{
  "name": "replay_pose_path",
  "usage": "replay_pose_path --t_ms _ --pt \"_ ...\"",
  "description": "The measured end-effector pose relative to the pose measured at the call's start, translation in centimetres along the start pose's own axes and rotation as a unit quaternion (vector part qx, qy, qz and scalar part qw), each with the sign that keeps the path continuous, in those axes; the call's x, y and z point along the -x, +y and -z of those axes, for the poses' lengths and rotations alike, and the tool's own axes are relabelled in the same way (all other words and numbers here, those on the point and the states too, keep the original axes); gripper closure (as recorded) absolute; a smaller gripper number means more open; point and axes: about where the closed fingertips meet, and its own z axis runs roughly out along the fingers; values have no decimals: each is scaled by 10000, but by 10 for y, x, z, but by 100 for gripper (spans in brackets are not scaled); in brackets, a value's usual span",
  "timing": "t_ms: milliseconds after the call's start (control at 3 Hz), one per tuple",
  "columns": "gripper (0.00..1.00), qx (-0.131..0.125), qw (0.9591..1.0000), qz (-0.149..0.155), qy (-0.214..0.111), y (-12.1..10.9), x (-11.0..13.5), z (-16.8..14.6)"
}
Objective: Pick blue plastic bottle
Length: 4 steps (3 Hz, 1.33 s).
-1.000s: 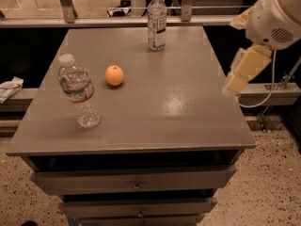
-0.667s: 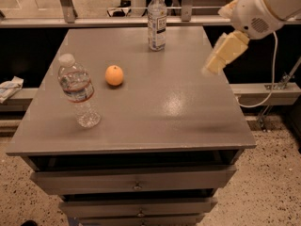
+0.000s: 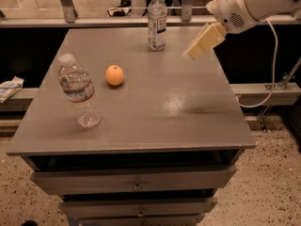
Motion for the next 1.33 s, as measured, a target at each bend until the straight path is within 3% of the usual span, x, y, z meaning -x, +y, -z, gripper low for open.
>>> replay_pose_path --t_ms 667,1000,1333 --pt "0 -23 9992 -187 -354 -4 14 -12" --pt "0 -294 9936 -681 -854 -38 32 -70" --pt "0 -629 9845 -1077 -1236 -74 43 -108"
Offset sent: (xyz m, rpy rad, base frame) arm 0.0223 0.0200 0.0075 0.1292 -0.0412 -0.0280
